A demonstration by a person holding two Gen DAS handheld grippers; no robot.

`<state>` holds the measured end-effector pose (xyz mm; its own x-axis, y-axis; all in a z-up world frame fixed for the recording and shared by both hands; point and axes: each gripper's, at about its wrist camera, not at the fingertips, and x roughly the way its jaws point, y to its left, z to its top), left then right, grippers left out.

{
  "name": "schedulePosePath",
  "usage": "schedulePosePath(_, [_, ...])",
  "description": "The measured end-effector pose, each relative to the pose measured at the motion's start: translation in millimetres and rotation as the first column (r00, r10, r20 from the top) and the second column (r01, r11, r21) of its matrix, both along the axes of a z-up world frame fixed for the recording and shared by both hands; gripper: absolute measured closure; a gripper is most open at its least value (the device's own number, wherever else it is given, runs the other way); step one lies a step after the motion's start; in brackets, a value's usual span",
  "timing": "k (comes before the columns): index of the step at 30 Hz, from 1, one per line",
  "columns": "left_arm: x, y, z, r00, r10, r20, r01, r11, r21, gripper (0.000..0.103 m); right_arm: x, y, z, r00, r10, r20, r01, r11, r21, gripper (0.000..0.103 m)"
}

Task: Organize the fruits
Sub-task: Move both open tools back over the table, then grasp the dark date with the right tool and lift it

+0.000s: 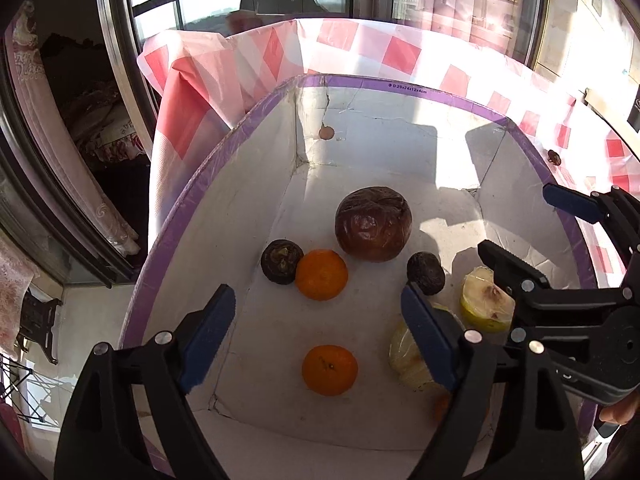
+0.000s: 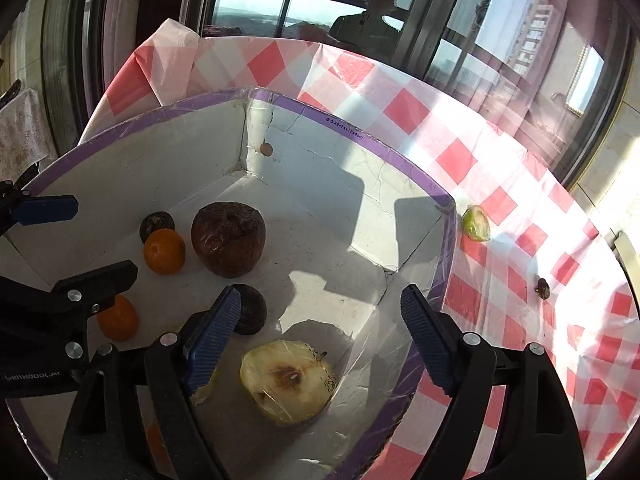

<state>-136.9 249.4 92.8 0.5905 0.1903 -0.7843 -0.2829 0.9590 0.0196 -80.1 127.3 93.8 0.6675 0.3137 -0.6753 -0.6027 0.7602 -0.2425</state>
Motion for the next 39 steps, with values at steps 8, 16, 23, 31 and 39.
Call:
schedulePosePath(8, [2, -22, 12, 0.999, 0.026, 0.019, -0.028, 0.995, 0.101, 0.002, -29, -96, 37, 0.991, -0.022, 0.132, -0.026, 0.935, 0.353, 0.017])
schedulePosePath(16, [-10, -89, 70, 0.964, -0.065, 0.259, 0.065, 0.998, 0.008, 0.002, -11, -229, -2, 0.961, -0.276, -0.002, 0.239, 0.831, 0.503, 0.016])
schedulePosePath(23, [39, -226, 34, 0.894, -0.426, 0.139, 0.439, 0.896, -0.073, 0.002, 8, -315, -36, 0.855, -0.503, -0.129, 0.487, 0.692, 0.533, 0.016])
schedulePosePath(31, [148, -275, -65, 0.933, -0.350, 0.082, 0.357, 0.931, -0.083, 0.002, 22, -355, -65, 0.808, -0.539, -0.236, 0.574, 0.631, 0.522, 0.016])
schedulePosePath(39, [199, -225, -82, 0.978, -0.167, 0.129, 0.199, 0.932, -0.302, 0.002, 93, -342, -62, 0.827, -0.487, -0.281, 0.562, 0.726, 0.397, 0.016])
